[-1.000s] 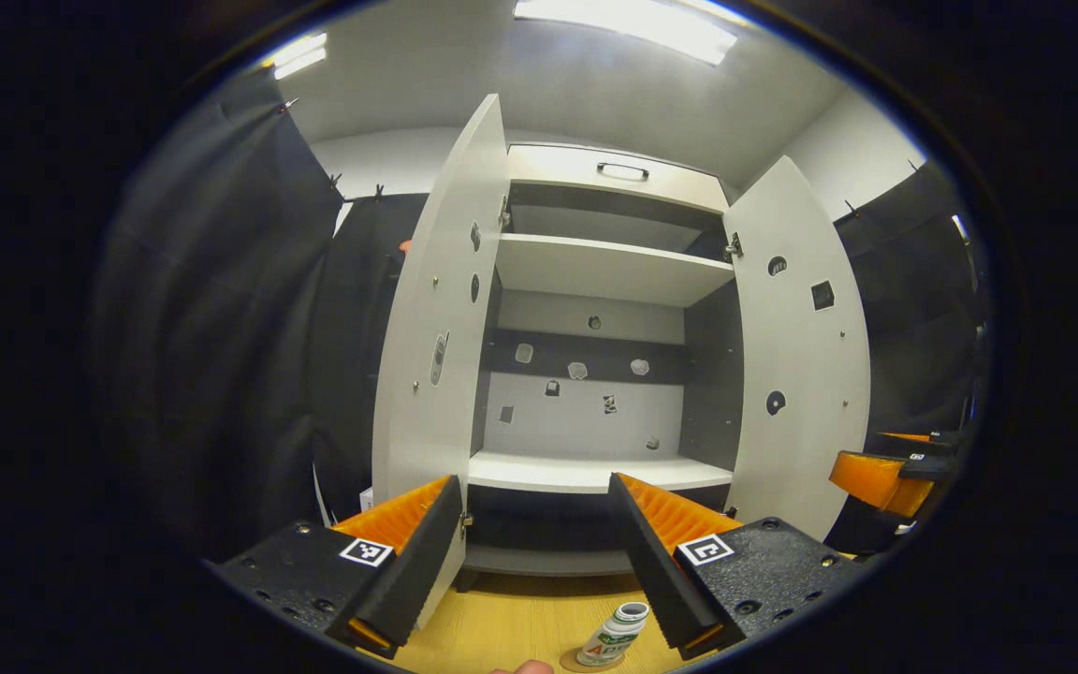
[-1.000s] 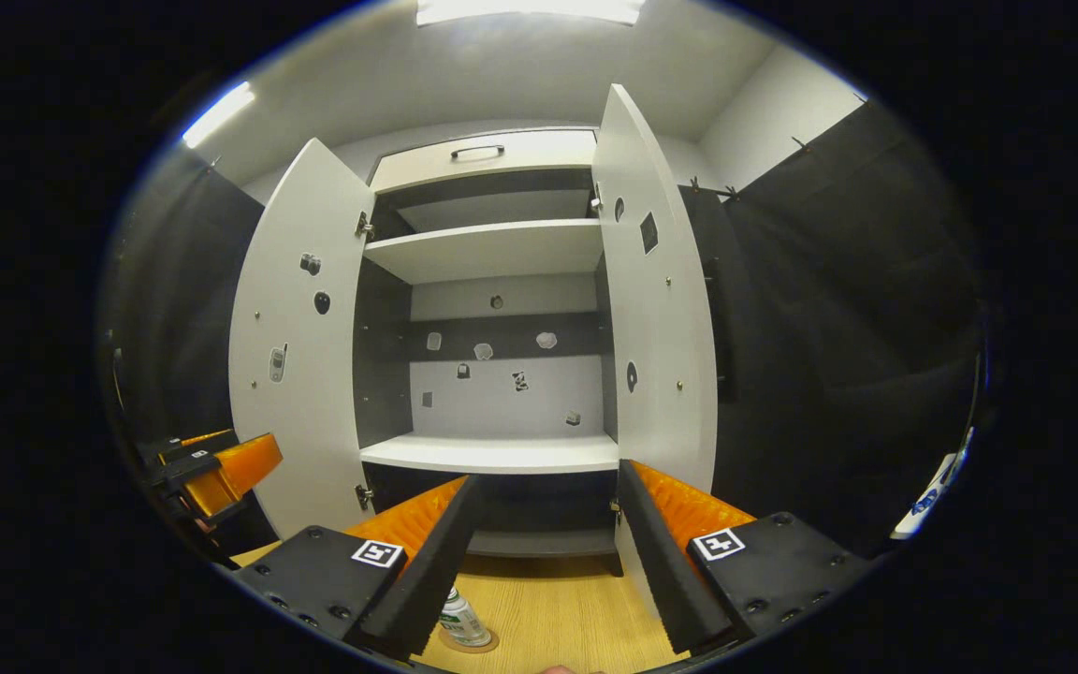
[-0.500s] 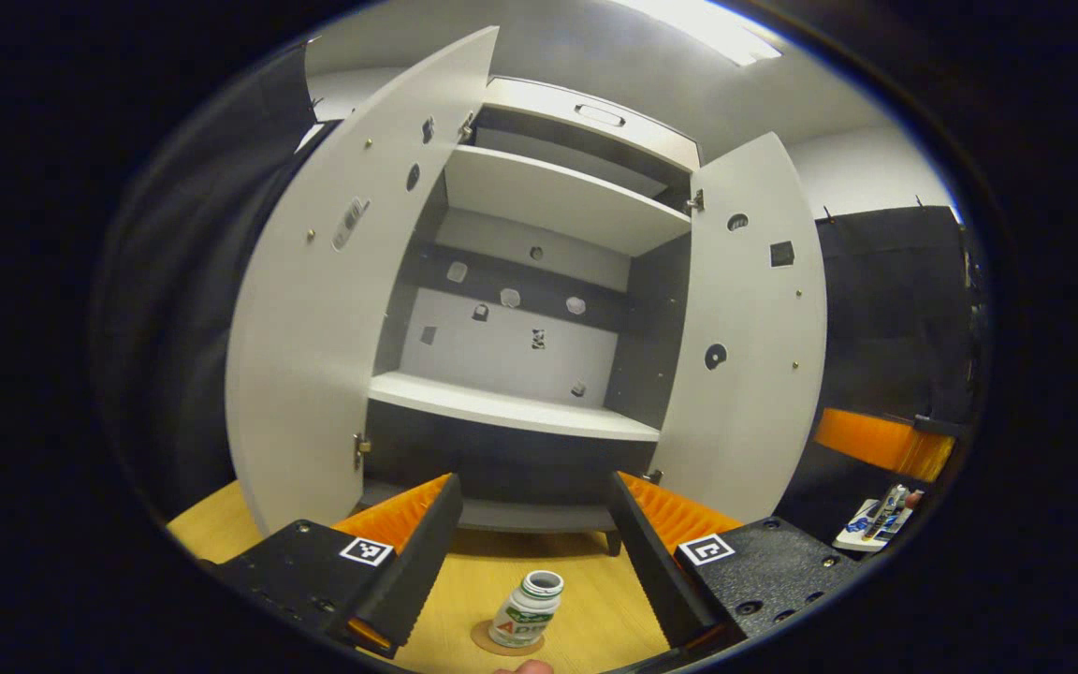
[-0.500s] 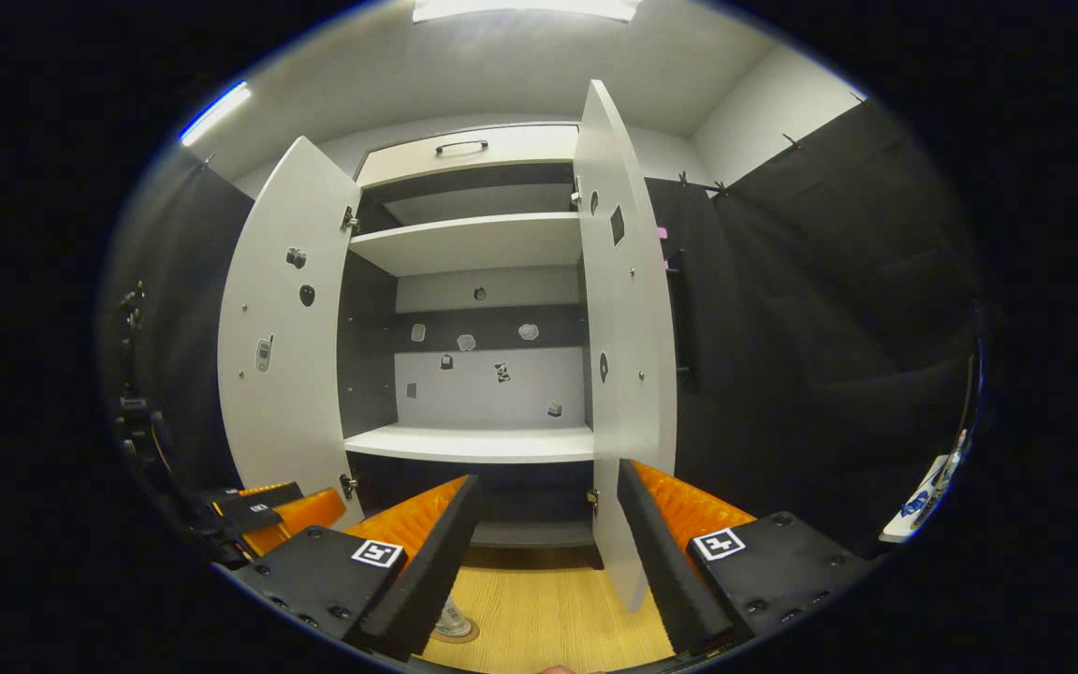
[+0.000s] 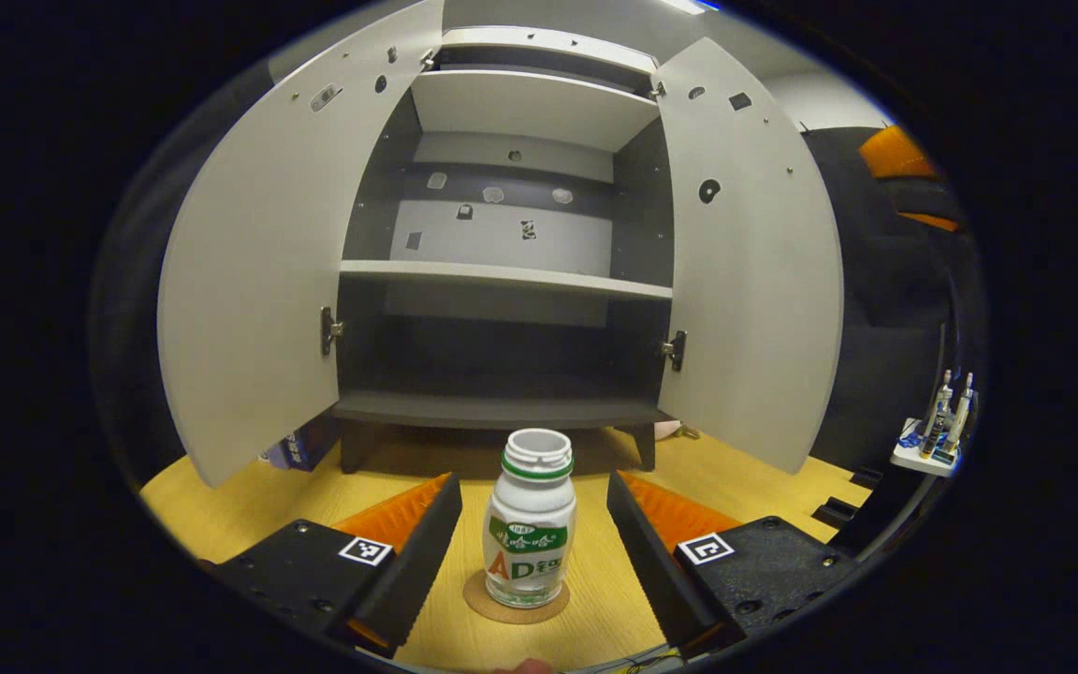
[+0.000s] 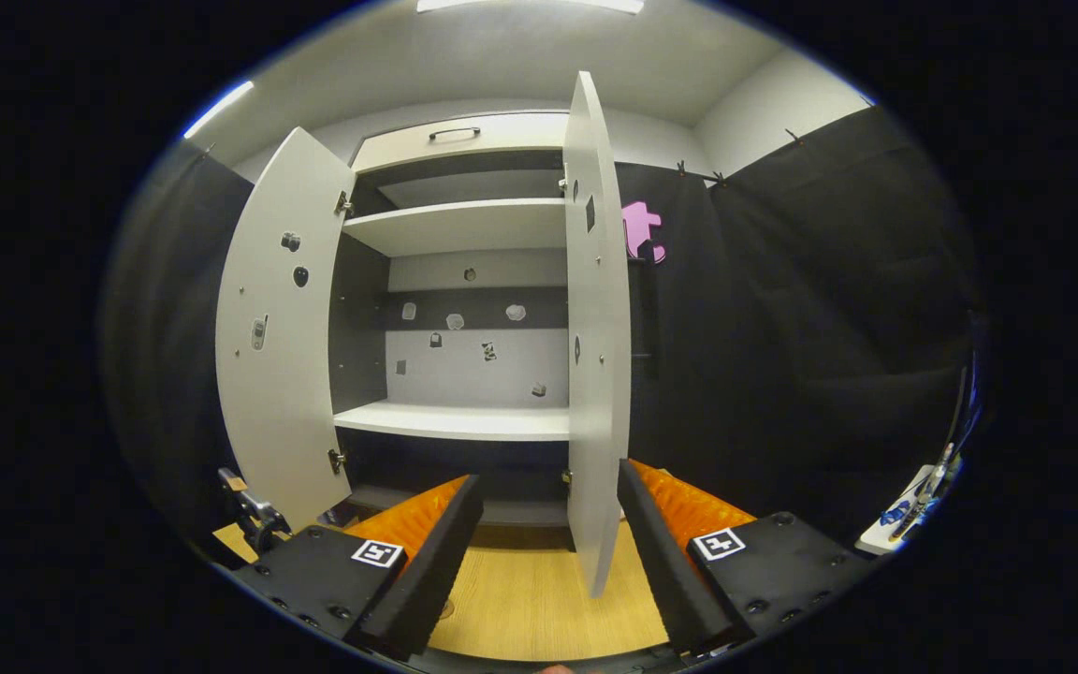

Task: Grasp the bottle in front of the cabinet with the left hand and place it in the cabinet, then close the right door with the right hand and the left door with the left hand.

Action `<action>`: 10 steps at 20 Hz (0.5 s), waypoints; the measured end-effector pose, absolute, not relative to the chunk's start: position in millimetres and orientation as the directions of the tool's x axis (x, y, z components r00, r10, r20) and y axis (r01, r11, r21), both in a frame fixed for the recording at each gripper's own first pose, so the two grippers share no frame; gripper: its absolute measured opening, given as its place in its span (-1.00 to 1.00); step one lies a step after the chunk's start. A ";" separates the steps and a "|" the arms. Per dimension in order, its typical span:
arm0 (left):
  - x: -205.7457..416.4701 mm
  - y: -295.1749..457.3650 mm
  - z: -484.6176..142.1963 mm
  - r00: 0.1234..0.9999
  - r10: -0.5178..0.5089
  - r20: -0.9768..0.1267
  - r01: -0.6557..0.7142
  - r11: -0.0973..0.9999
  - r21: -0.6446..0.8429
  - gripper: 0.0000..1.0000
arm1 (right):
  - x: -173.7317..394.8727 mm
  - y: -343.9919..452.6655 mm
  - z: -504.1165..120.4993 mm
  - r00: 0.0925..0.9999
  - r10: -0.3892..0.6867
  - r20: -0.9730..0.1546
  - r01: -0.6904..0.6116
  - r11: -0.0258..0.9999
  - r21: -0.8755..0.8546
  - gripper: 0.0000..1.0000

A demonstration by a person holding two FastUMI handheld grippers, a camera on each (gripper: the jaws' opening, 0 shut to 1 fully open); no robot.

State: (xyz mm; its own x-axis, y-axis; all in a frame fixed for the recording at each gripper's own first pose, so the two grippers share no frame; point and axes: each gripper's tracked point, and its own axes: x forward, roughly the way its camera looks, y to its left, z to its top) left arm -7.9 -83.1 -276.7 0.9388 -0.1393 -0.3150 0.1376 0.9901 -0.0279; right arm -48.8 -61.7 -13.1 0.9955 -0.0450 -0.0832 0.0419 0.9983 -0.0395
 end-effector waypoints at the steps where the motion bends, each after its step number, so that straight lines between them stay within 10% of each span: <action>1: -9.2 -82.5 -288.8 0.936 -0.127 -0.329 0.122 0.992 -0.034 0.92 | -51.2 -63.8 -11.6 0.996 -0.046 -0.079 0.042 0.998 -0.056 0.92; 9: 2.5 -73.4 -324.8 0.940 -0.090 -0.329 0.069 0.995 -0.074 0.88 | -68.7 -65.3 -21.4 0.995 -0.020 -0.099 0.018 1.000 -0.021 0.93; 10: 4.0 -71.5 -328.0 0.934 -0.086 -0.347 0.073 0.996 -0.051 0.56 | -71.2 -69.7 -22.3 0.994 -0.029 -0.101 0.028 1.000 -0.010 0.92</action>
State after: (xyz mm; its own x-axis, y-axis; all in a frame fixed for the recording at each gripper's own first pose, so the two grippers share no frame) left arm 4.0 -71.5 -328.0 0.9340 -0.0863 -0.3466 0.0731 0.9960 -0.0510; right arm -71.2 -69.7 -22.3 0.9945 -0.0293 -0.1006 0.0284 0.9995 -0.0099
